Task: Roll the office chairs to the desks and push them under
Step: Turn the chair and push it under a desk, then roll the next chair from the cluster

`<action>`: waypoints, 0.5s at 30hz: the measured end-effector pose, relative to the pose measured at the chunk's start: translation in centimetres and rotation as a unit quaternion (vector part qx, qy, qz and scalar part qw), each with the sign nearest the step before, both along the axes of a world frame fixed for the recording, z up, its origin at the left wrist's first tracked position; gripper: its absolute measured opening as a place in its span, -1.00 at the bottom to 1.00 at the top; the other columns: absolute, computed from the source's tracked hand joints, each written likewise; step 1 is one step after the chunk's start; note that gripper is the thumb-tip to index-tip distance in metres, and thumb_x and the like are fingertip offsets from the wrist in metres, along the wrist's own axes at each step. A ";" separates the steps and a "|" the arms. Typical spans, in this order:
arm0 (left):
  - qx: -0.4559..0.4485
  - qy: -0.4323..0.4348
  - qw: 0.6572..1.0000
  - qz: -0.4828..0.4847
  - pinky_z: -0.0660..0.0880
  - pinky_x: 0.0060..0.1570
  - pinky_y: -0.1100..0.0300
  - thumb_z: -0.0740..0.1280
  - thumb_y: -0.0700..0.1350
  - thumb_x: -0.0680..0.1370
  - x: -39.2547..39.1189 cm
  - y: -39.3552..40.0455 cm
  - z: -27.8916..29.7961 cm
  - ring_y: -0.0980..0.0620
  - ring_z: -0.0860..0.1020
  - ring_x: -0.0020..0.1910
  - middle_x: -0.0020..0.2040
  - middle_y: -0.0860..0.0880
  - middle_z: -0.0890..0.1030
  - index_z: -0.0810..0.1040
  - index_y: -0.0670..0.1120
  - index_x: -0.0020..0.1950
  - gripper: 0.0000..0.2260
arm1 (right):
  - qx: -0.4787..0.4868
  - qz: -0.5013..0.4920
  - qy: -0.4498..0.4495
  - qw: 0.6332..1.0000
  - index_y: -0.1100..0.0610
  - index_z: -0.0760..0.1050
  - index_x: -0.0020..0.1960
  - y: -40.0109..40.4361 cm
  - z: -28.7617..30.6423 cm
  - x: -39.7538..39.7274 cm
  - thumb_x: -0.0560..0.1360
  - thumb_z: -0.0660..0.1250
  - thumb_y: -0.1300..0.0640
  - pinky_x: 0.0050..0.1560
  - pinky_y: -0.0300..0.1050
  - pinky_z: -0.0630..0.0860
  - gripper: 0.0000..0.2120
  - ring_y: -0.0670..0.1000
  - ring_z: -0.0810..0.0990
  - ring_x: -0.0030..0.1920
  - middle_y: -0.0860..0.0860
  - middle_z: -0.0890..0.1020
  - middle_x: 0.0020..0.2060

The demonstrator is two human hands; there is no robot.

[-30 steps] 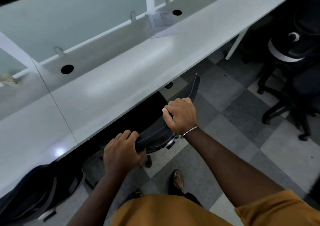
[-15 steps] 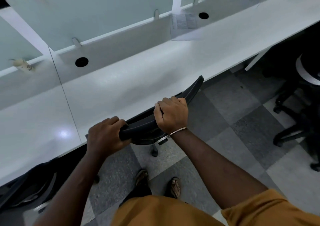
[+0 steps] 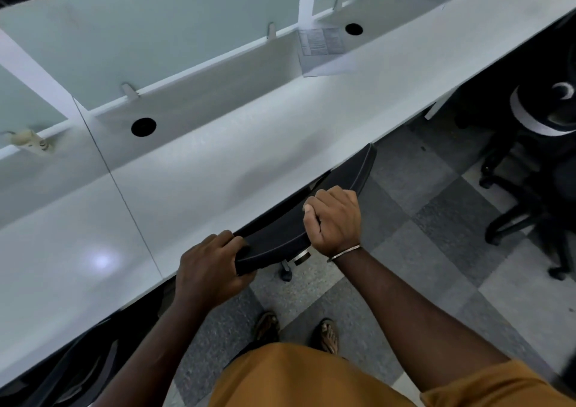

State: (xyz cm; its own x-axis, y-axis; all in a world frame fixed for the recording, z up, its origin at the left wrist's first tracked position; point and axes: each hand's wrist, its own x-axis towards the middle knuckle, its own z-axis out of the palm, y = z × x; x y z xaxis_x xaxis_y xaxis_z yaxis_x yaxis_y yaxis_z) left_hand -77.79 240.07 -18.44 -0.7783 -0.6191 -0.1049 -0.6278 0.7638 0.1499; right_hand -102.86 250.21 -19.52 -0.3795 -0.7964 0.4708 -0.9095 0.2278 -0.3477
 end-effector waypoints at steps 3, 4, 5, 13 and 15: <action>0.018 0.004 1.000 -0.012 0.29 -0.35 0.21 0.31 0.47 0.43 -0.2 0.1 0.2 0.13 0.53 -0.11 -0.05 0.20 0.52 0.57 0.19 0.18 -0.51 | -0.017 -0.024 -0.045 0.999 0.07 0.56 -0.19 0.7 -0.4 0.0 0.56 0.21 0.09 0.16 0.09 0.41 -0.78 0.09 0.59 0.08 -0.07 0.58 -0.18; 0.023 0.007 1.000 -0.016 0.30 -0.35 0.21 0.27 0.51 0.44 0.0 0.2 0.3 0.14 0.52 -0.10 -0.03 0.21 0.52 0.57 0.19 0.21 -0.47 | -0.018 -0.036 -0.058 0.998 0.07 0.60 -0.13 0.9 -0.6 0.4 0.58 0.20 0.09 0.30 0.10 0.38 -0.77 0.08 0.58 0.21 -0.08 0.62 -0.12; 0.027 0.010 0.999 -0.017 0.30 -0.34 0.21 0.23 0.54 0.44 0.2 0.3 0.1 0.15 0.52 -0.09 -0.02 0.20 0.52 0.56 0.18 0.23 -0.43 | -0.013 -0.050 -0.073 0.996 0.07 0.63 -0.06 1.1 -0.9 0.8 0.59 0.18 0.09 0.43 0.12 0.31 -0.75 0.06 0.53 0.34 -0.08 0.65 -0.04; 0.060 0.052 0.997 -0.014 0.43 -0.25 0.17 0.26 0.45 0.48 0.5 1.2 0.0 0.09 0.58 0.02 0.12 0.17 0.57 0.52 0.14 0.36 -0.42 | -0.016 -0.047 -0.203 0.978 0.14 0.46 0.50 4.9 -1.1 3.9 0.73 0.15 0.18 0.64 0.00 0.09 -0.63 0.03 0.05 0.67 -0.04 0.38 0.56; 0.080 0.084 0.993 -0.033 0.46 -0.22 0.18 0.36 0.29 0.52 -0.1 1.9 0.4 0.07 0.59 0.01 0.14 0.14 0.56 0.49 0.12 0.41 -0.49 | -0.008 -0.032 -0.212 0.977 0.14 0.35 0.58 6.2 -0.9 4.3 0.72 0.17 0.24 0.63 -0.06 0.11 -0.57 0.04 0.03 0.67 -0.04 0.27 0.62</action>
